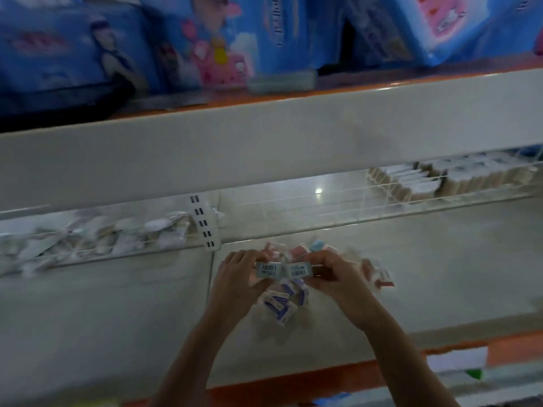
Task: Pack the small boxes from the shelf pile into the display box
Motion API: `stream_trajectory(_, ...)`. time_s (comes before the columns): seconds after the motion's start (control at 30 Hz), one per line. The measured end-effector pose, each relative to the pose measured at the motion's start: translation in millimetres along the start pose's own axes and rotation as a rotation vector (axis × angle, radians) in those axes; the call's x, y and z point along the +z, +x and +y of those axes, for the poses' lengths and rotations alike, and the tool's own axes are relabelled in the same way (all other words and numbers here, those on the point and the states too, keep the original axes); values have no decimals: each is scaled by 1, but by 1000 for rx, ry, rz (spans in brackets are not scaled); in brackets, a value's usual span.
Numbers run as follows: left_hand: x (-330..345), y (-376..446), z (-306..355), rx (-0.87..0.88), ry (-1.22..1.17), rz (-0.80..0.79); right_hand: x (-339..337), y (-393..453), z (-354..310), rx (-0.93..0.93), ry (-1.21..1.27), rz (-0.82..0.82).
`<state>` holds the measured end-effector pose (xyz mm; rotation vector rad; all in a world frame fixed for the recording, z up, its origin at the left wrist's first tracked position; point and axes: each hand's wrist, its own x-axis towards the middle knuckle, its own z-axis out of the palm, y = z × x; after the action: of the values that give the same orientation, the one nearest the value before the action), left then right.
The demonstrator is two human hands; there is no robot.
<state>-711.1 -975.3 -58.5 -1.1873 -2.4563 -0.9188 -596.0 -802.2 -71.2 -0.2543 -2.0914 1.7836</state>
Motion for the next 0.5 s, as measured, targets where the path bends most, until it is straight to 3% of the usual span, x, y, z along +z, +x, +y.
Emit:
stream_trajectory(0.27, -94, -70, -50, -152, 60, 90, 116, 11, -26, 28, 229, -268)
stream_trajectory(0.5, -197, -165, -112, -318, 50, 154, 263, -6, -49, 66, 375, -392)
